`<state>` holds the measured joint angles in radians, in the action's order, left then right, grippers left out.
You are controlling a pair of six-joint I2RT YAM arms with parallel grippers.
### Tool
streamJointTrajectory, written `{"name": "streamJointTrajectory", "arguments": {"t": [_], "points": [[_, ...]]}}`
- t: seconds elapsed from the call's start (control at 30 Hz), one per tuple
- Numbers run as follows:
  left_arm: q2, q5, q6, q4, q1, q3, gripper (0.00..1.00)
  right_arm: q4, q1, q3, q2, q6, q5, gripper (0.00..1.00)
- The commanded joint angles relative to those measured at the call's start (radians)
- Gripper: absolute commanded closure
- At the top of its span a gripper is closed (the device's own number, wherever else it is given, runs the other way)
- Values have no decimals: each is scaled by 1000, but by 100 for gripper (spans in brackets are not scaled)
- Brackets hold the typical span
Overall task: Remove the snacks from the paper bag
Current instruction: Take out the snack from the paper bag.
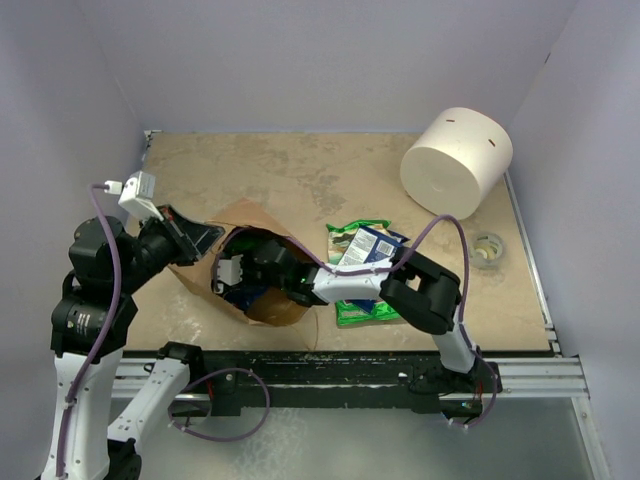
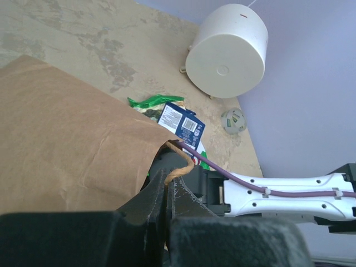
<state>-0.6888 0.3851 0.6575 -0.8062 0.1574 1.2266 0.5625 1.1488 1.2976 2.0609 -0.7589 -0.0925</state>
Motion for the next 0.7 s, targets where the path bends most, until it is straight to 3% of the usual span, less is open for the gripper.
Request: {"name": "streamJointTrajectory", "arguments": {"t": [0.0, 0.5, 0.67], "points": [[35, -73, -21, -7, 1, 42, 100, 8, -5, -24, -150, 78, 22, 100], [29, -140, -10, 0, 1, 37, 100, -111, -6, -191, -425, 206, 130, 100], [23, -161, -7, 2, 1, 40, 100, -136, -4, -214, -522, 266, 267, 100]]}}
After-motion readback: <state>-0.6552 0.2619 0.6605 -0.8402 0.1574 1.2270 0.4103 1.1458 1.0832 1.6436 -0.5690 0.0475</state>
